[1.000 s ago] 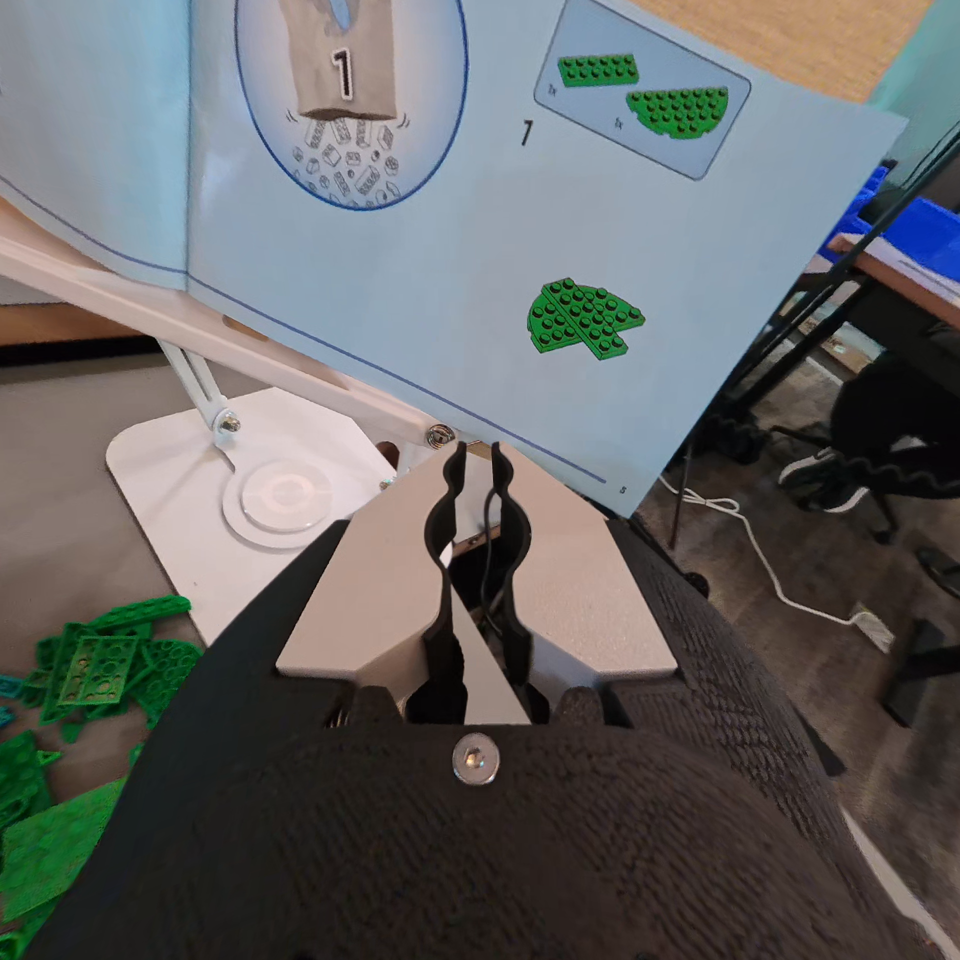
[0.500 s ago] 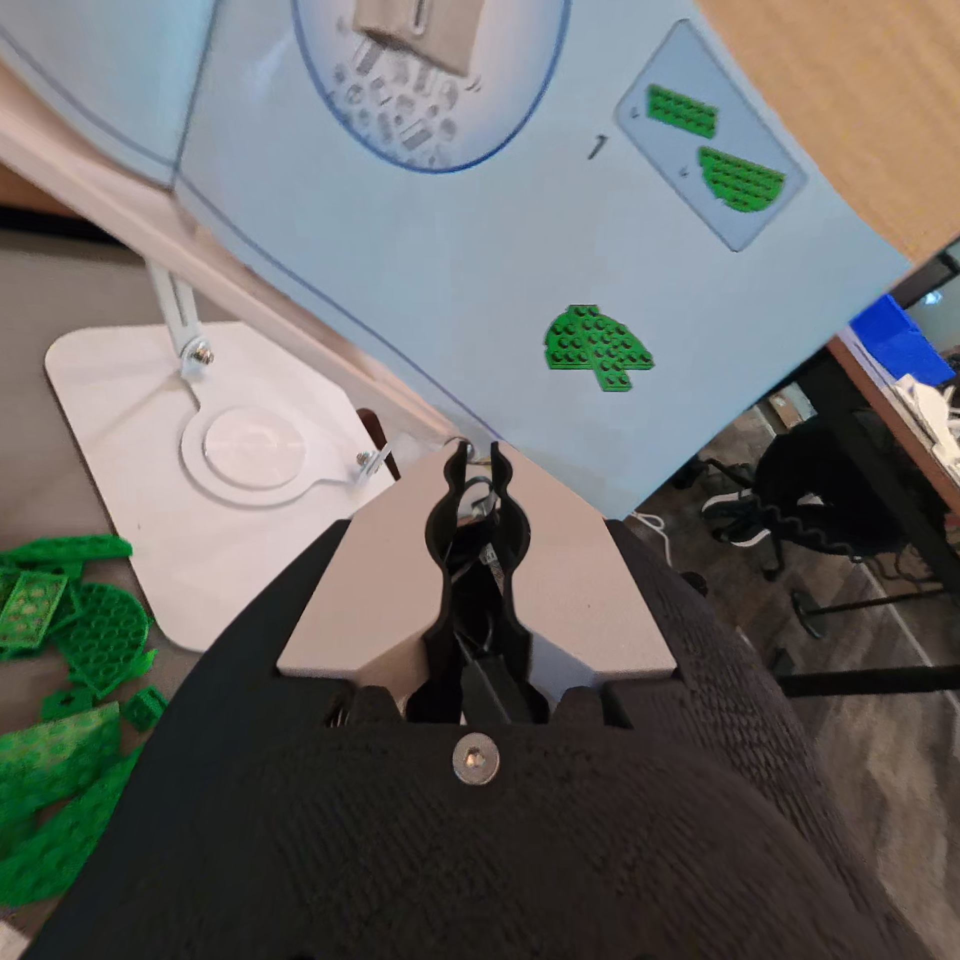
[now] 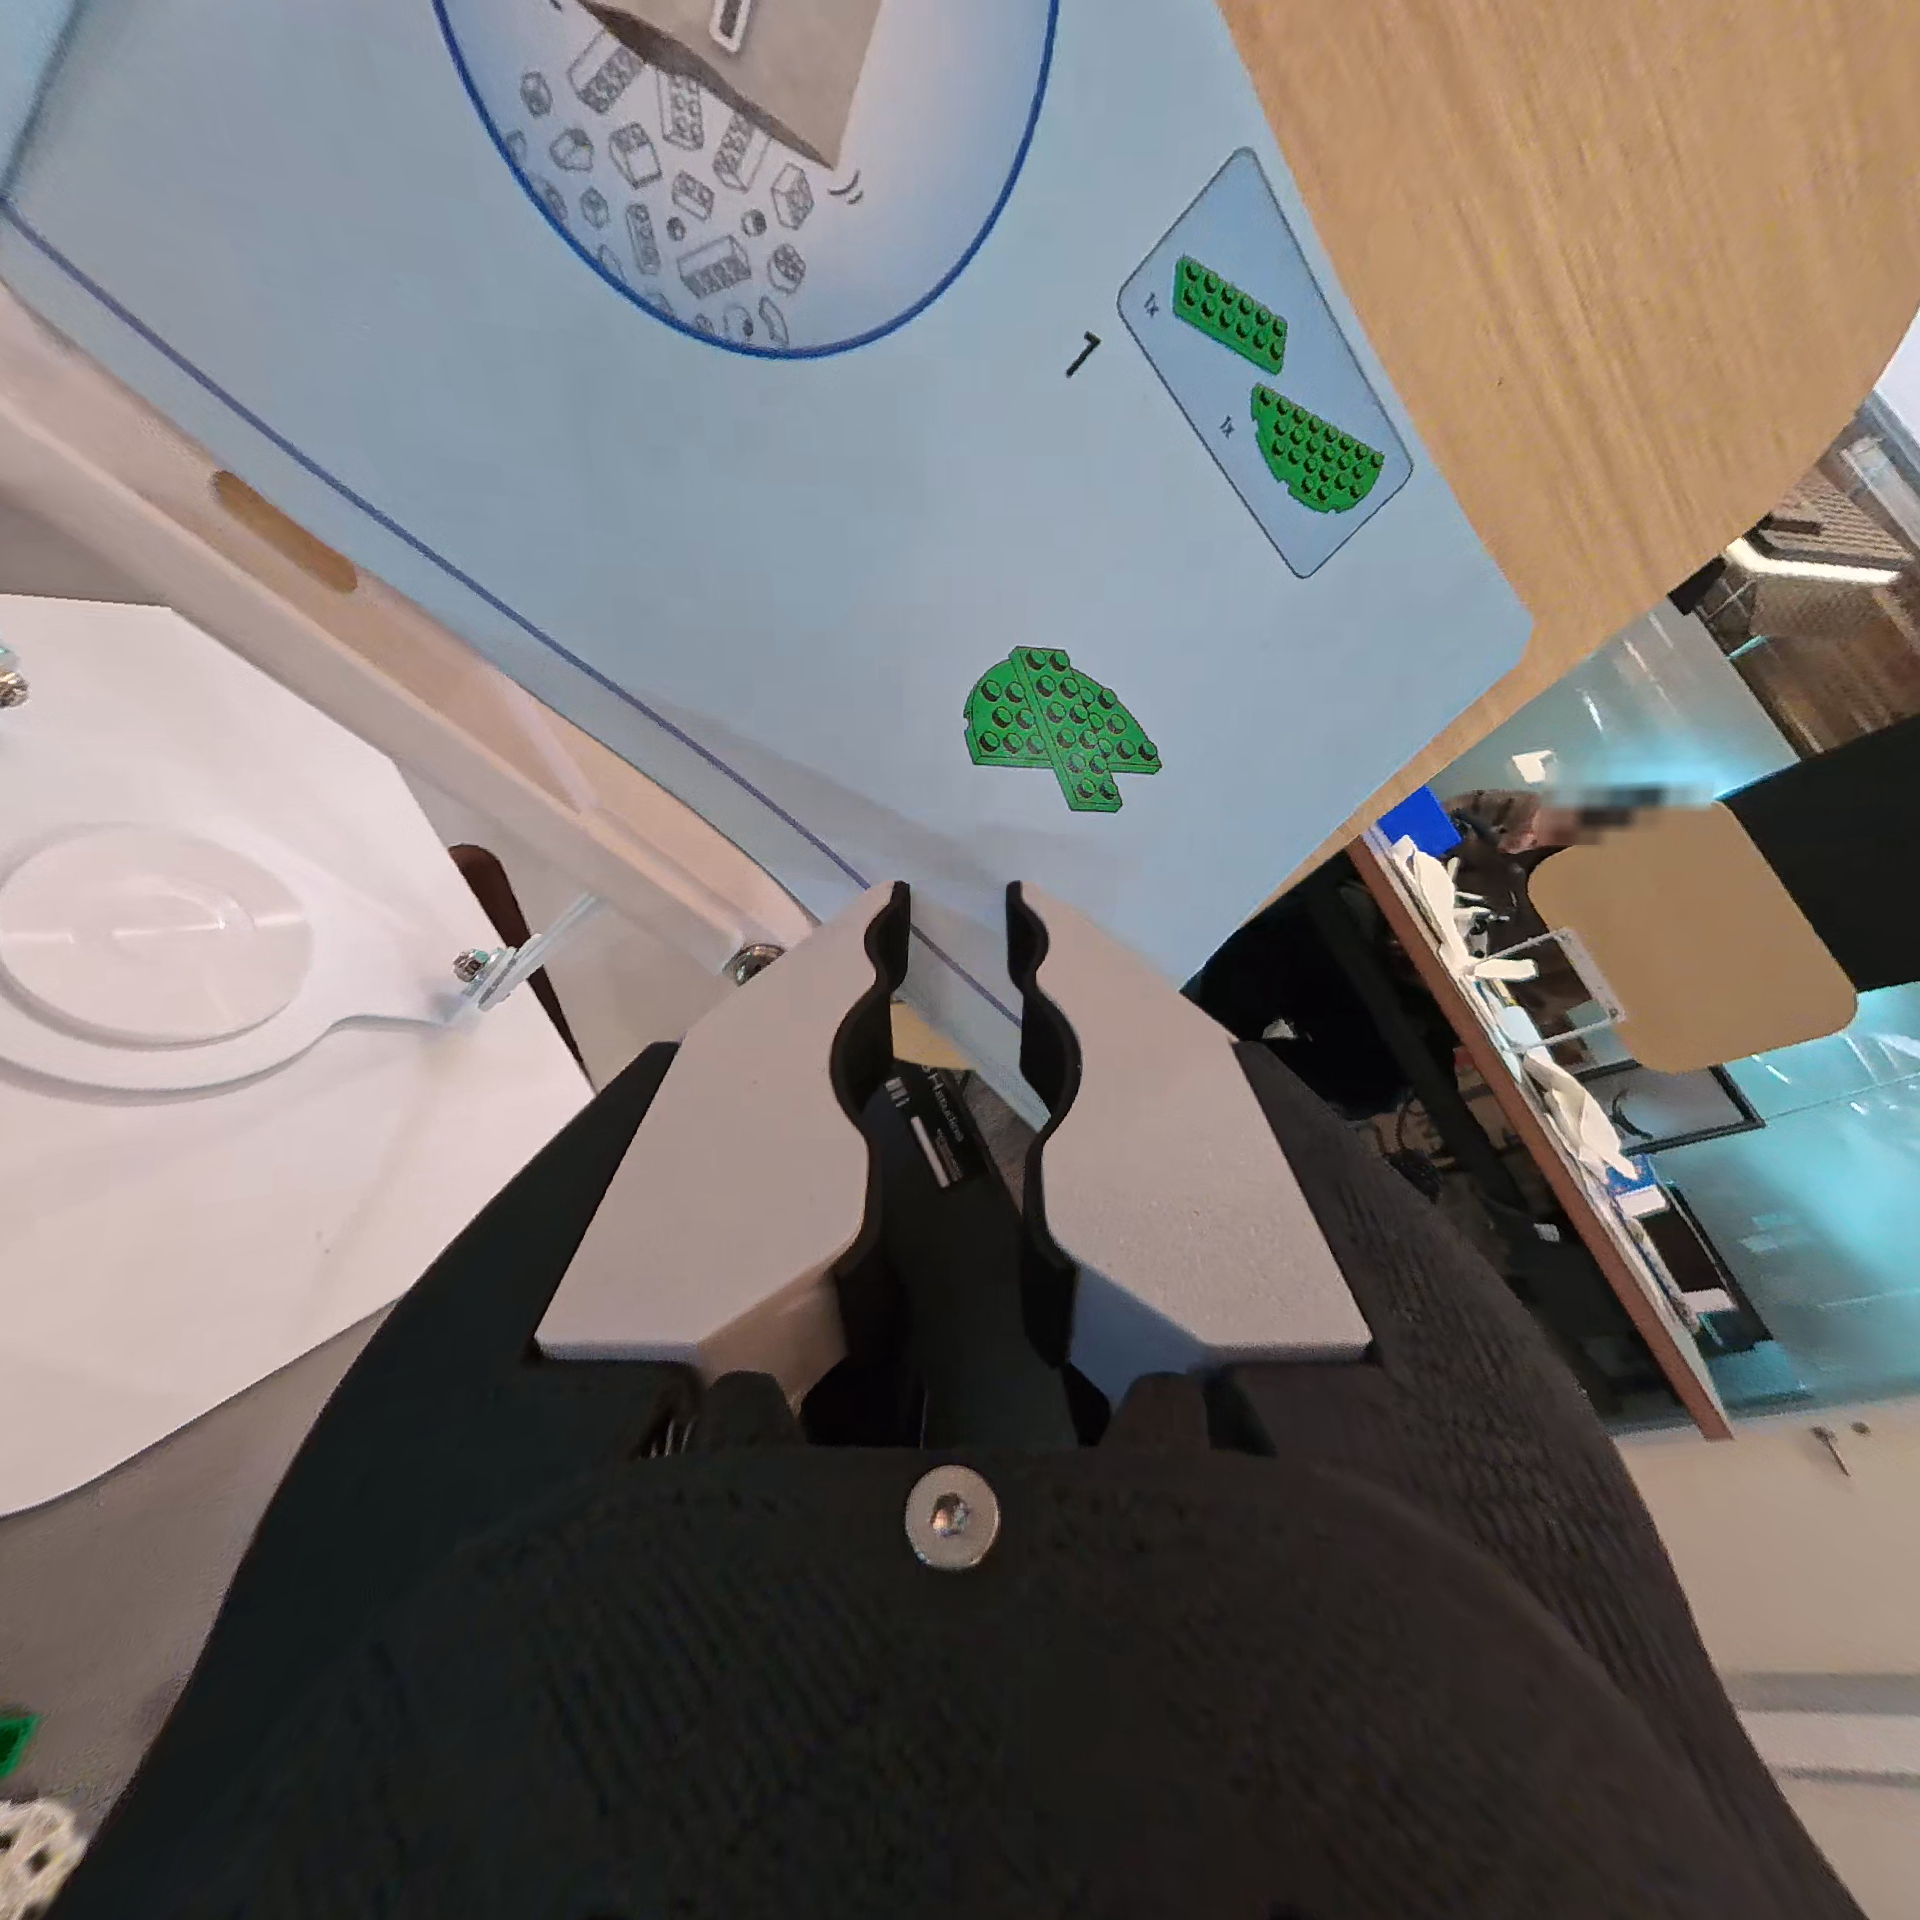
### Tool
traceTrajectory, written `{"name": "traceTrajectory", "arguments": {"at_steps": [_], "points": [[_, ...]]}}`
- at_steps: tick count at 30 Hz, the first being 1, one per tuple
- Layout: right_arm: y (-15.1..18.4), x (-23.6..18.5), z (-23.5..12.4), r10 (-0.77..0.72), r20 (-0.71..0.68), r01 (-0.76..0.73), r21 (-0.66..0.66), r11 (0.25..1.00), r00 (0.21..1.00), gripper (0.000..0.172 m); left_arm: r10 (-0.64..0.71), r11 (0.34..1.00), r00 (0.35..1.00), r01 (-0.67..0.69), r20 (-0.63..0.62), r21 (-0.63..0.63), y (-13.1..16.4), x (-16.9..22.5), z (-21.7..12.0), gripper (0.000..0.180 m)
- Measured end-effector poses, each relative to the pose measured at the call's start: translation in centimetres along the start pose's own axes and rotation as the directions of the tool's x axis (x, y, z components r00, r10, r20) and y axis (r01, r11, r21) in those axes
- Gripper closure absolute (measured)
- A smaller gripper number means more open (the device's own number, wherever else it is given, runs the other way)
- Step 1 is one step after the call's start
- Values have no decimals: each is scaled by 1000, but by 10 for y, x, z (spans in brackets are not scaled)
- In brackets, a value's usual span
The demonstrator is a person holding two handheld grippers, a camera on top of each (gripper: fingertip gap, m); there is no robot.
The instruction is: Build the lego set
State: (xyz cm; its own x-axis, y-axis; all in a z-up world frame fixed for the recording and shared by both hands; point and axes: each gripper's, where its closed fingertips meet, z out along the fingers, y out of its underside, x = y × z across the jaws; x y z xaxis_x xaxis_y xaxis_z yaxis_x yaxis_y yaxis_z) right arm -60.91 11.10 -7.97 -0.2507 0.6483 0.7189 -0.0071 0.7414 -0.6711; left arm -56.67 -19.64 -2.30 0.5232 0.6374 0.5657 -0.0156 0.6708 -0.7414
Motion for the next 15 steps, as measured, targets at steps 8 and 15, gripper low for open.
{"name": "traceTrajectory", "arguments": {"at_steps": [8,15], "points": [[-23,11,8,-9,-27,13,133,991,1000,157,28,999,999,-28,25,39,-7,0,-3,180],[-2,7,0,151,82,-156,70,985,985,153,31,998,999,-34,42,58,-10,-3,-6,180]]}}
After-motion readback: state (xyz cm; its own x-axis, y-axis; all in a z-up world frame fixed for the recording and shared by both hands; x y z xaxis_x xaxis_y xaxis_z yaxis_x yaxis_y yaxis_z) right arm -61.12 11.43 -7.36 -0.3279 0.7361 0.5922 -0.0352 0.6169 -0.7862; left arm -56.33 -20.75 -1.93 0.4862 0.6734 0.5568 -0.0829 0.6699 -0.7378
